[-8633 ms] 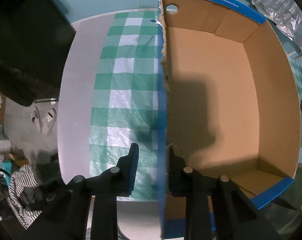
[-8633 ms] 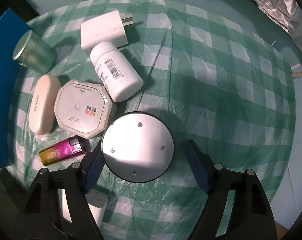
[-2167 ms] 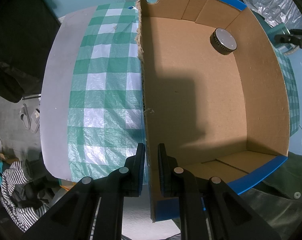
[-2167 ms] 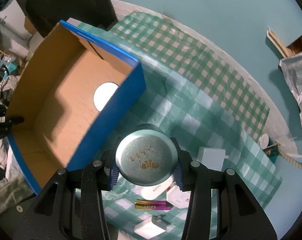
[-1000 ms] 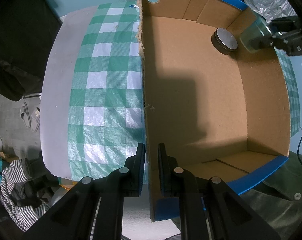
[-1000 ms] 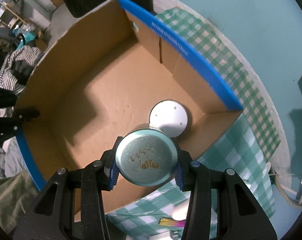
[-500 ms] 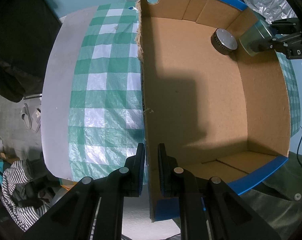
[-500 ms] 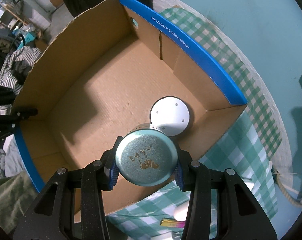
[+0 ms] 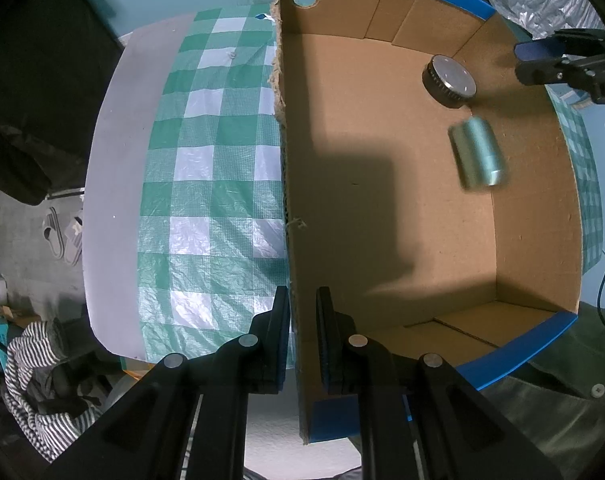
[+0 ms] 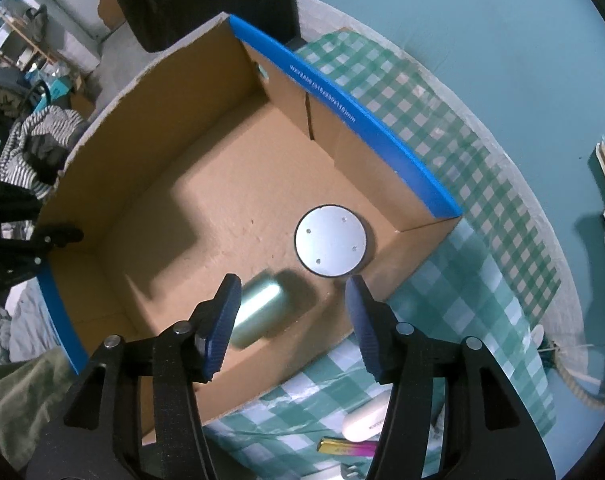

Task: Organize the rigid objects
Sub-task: 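Carry the mint-green tin into the box and release it beside the puck, then move the right gripper to the white pill bottle and grasp it, then lift the white pill bottle and carry it over the box, then open the right gripper to drop the bottle and withdraw from the box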

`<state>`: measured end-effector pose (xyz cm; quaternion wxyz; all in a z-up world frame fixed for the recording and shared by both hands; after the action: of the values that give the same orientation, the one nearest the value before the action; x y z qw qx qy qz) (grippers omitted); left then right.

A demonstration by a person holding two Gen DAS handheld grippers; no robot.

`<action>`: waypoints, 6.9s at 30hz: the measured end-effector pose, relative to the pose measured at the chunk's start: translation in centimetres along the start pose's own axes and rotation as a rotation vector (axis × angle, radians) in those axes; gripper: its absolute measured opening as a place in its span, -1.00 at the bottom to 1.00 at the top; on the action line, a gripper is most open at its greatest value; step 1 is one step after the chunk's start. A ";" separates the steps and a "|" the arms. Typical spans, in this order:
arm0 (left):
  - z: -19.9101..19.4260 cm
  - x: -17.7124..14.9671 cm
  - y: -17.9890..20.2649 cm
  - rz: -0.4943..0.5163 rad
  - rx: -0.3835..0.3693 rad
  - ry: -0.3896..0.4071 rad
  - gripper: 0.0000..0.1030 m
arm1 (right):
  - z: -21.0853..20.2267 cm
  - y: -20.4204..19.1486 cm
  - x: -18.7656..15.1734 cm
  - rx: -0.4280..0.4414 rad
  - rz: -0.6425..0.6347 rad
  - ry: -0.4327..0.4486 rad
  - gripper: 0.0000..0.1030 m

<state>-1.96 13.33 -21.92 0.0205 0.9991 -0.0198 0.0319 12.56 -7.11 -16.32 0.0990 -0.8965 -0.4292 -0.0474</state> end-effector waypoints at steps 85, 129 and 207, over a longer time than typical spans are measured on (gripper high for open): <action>0.9 0.6 0.4 0.007 -0.003 -0.033 -0.77 | 4.4 20.6 -19.2 -0.102 0.544 -0.083 -0.39; 0.7 0.2 0.0 0.017 -0.024 -0.018 -0.77 | -3.7 4.4 -4.5 0.016 0.161 0.066 -0.39; 0.7 -0.7 0.3 0.034 -0.026 -0.018 -0.77 | -0.7 11.4 -10.1 -0.076 0.441 -0.033 0.16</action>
<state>-2.61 13.03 -22.64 0.0328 0.9985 -0.0374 0.0229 15.11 -21.97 -18.87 0.0660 -0.9724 -0.2224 -0.0263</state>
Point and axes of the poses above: each gripper's, at about its wrist camera, not at the fingertips, and z roughly the way its jaws point, y to its right, x to its top, the point moved 2 cm from there along z, roughly the way its jaws point, and after that the axes turned 2 degrees about x, right-handed, at the moved point
